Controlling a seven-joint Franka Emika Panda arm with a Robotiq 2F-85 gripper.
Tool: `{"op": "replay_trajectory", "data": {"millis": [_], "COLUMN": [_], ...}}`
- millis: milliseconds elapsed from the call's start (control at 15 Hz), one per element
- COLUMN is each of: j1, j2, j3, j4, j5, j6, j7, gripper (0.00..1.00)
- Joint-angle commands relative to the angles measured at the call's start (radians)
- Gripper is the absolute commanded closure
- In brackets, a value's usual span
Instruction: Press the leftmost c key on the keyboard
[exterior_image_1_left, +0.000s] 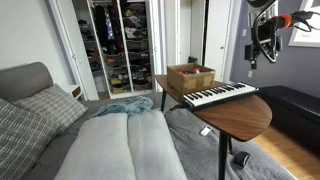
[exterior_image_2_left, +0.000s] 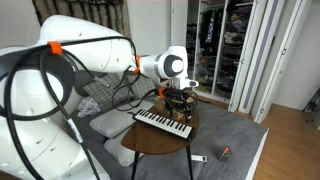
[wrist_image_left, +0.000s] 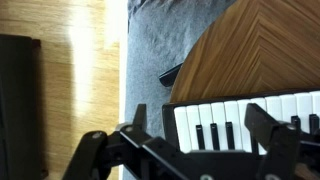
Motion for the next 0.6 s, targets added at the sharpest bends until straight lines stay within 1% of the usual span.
{"op": "replay_trajectory", "data": {"millis": [0,200,533], "j1": [0.014,0.022,0.134], "j2": [0.0,0.0,-0.037], "j3": [-0.012,-0.002,0.045], "j4": [0.002,0.003,-0.019], "j5": [-0.003,-0.007,0.052], "j6": [-0.003,-0.008,0.021], "j7": [0.003,-0.001,-0.117], "gripper": [0.0,0.0,0.0]}}
